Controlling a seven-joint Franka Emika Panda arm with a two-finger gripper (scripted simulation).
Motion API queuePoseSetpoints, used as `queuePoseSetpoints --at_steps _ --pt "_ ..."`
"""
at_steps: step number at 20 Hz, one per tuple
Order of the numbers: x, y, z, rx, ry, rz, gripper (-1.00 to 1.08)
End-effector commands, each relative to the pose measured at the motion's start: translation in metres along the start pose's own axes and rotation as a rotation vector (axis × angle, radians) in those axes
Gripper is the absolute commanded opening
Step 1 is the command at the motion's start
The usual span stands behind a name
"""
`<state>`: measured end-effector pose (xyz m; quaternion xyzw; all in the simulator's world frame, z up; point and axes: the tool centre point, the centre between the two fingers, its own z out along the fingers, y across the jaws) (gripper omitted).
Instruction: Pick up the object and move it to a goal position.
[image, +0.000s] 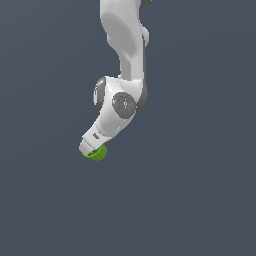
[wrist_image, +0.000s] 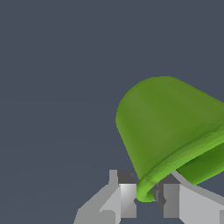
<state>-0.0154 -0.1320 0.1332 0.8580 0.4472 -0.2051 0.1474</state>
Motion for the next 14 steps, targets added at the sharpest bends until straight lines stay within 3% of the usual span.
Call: queuePoseSetpoints --at_steps 1,7,14 --pt "-0.021 0.004 -0.004 -0.002 0.001 0.001 -1.0" --pt "-0.051 0.01 -0.009 -0.002 0.001 0.001 -1.0" --pt "-0.053 0.012 -0.01 -0.002 0.001 0.0 -1.0"
